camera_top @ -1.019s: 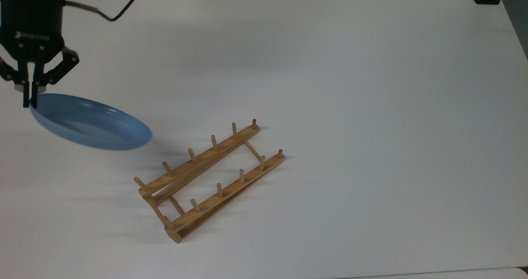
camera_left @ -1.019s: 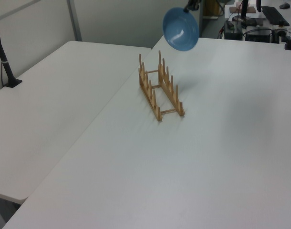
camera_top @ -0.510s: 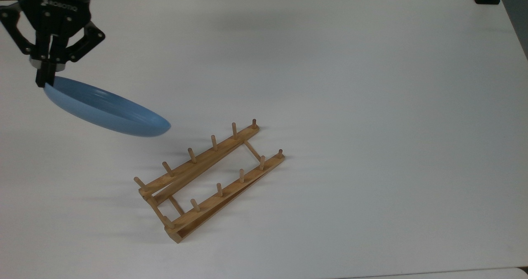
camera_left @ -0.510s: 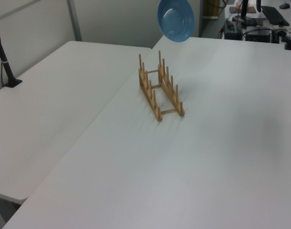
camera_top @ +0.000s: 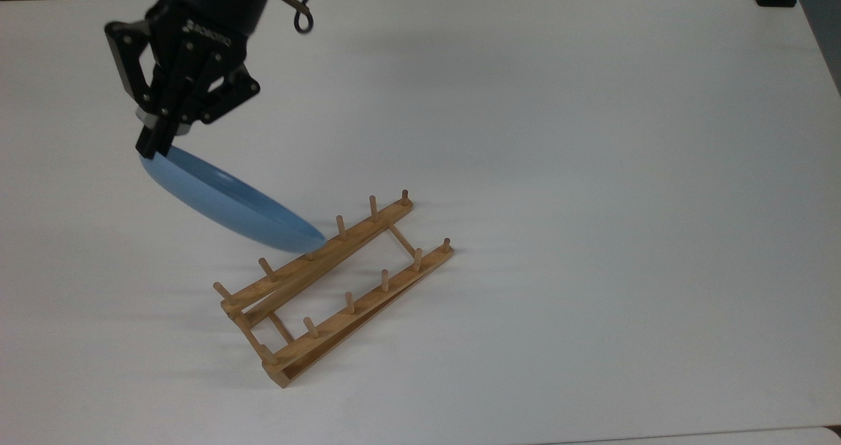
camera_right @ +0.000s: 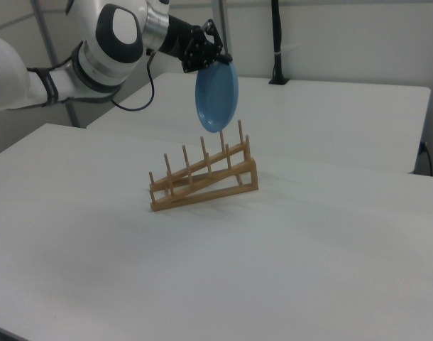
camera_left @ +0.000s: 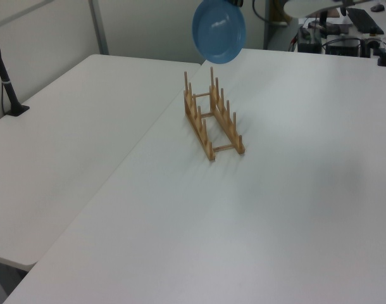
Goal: Place plate in plate rack
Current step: 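Carry the upright plate over the rack and lower it between pegs, then open the gripper to release the plate in the rack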
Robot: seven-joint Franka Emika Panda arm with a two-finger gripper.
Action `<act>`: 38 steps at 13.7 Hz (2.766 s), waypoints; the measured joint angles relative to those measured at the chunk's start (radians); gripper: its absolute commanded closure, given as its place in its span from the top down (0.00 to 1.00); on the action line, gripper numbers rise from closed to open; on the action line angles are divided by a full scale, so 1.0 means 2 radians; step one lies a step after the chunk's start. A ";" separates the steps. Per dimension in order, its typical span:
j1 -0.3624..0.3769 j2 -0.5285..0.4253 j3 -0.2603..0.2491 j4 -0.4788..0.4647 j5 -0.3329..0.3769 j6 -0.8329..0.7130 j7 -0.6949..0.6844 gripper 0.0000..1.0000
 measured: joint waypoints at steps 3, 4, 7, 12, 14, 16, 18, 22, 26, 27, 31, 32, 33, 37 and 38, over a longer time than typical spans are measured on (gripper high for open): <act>0.004 0.015 0.001 0.003 -0.069 -0.011 0.057 0.00; 0.004 0.019 0.003 0.004 -0.091 -0.017 0.074 0.00; 0.005 0.025 0.020 0.007 -0.153 -0.045 0.122 0.00; 0.009 0.040 0.065 0.015 -0.258 -0.122 0.204 0.00; 0.009 0.047 0.068 0.016 -0.279 -0.132 0.222 0.00; 0.009 0.053 0.069 0.017 -0.283 -0.133 0.224 0.00; 0.009 0.058 0.069 0.017 -0.283 -0.133 0.224 0.00; 0.009 0.078 0.078 0.017 -0.284 -0.140 0.224 0.00; 0.009 0.088 0.094 0.017 -0.284 -0.153 0.225 0.21; 0.010 0.090 0.097 0.017 -0.284 -0.154 0.228 0.22; 0.009 0.096 0.101 0.018 -0.284 -0.154 0.246 0.49; 0.009 0.096 0.101 0.018 -0.284 -0.154 0.249 0.67; 0.009 0.096 0.101 0.018 -0.284 -0.154 0.252 0.72; 0.009 0.097 0.104 0.018 -0.284 -0.154 0.301 1.00; 0.009 0.097 0.107 0.018 -0.284 -0.154 0.322 1.00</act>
